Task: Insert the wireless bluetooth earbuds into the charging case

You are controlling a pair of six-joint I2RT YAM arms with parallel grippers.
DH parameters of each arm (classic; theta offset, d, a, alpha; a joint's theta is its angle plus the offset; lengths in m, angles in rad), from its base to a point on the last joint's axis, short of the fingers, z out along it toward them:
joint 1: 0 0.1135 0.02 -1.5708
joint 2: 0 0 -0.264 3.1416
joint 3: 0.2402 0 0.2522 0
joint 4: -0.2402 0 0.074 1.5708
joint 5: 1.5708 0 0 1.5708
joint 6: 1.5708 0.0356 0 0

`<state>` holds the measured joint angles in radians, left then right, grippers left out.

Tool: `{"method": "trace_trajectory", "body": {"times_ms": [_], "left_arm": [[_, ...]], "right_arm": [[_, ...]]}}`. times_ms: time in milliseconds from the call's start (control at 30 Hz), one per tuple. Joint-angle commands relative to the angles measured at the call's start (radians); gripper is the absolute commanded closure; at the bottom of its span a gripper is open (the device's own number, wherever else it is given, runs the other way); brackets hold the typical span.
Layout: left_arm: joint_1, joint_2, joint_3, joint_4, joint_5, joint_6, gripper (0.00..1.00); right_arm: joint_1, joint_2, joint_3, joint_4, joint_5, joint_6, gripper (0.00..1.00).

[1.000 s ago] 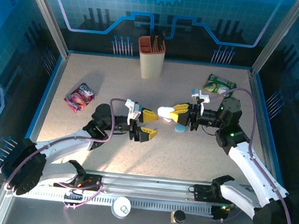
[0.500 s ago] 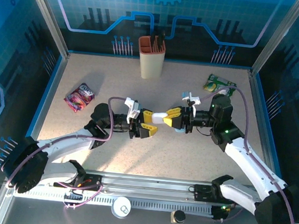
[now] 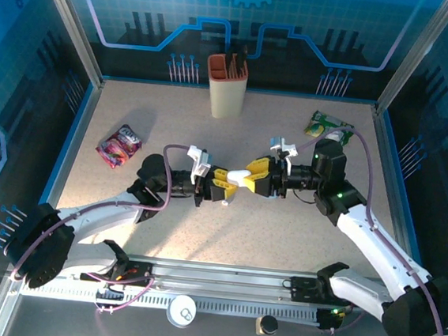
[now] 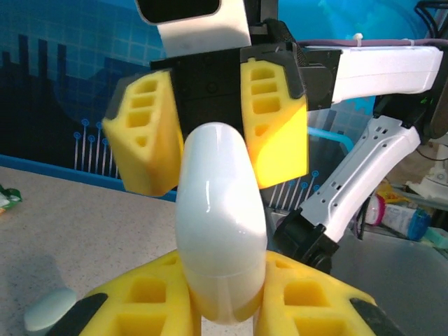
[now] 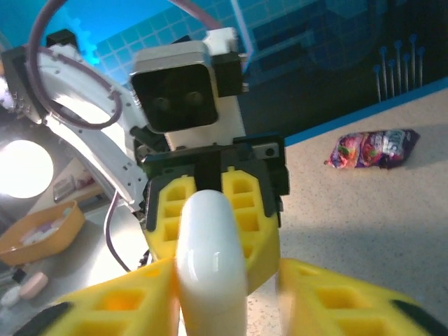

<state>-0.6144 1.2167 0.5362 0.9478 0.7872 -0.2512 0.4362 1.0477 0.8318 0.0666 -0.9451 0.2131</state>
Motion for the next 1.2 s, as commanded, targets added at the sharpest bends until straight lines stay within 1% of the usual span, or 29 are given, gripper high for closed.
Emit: {"method": "trace_trajectory", "body": {"times_ms": [0,67,200,300,400,467,567,633,700,833,967,1067,1167], "left_arm": [[-0.008,0.006,0.021,-0.006,0.027,0.095,0.9],[-0.008,0.007,0.015,-0.021,0.026,0.137,0.9],[-0.008,0.002,0.003,-0.058,0.018,0.219,0.9],[-0.007,-0.006,0.002,-0.11,0.005,0.265,0.89],[0.001,-0.011,-0.007,-0.137,-0.053,0.264,0.9],[0.02,-0.009,-0.022,-0.138,-0.065,0.262,0.9],[0.059,-0.015,-0.06,-0.104,-0.063,0.248,0.9],[0.088,-0.025,-0.091,-0.079,-0.07,0.232,0.9],[0.117,-0.042,-0.118,-0.07,-0.095,0.222,0.9],[0.166,-0.06,-0.164,-0.038,-0.153,0.204,0.89],[0.22,-0.057,-0.201,0.027,-0.21,0.163,0.9],[0.256,-0.051,-0.226,0.075,-0.253,0.141,0.9],[0.285,-0.048,-0.256,0.134,-0.274,0.12,0.9]], "right_arm": [[0.007,0.006,0.043,-0.043,0.128,0.003,0.48],[0.008,0.004,0.042,-0.051,0.194,0.022,0.44],[0.012,-0.003,0.104,-0.113,0.315,0.035,0.4],[0.012,-0.003,0.128,-0.172,0.374,0.02,0.39],[0.012,-0.022,0.113,-0.156,0.375,0.035,0.37],[0.004,-0.034,0.097,-0.131,0.397,0.08,0.37],[-0.019,-0.037,0.071,-0.122,0.486,0.177,0.37],[-0.028,-0.015,0.074,-0.182,0.56,0.218,0.37],[-0.027,0.029,0.087,-0.273,0.613,0.241,0.37],[0.007,0.121,0.068,-0.31,0.616,0.264,0.38],[0.055,0.25,0.101,-0.375,0.638,0.269,0.4],[0.1,0.348,0.122,-0.363,0.62,0.237,0.4],[0.12,0.462,0.166,-0.362,0.581,0.22,0.4]]}}
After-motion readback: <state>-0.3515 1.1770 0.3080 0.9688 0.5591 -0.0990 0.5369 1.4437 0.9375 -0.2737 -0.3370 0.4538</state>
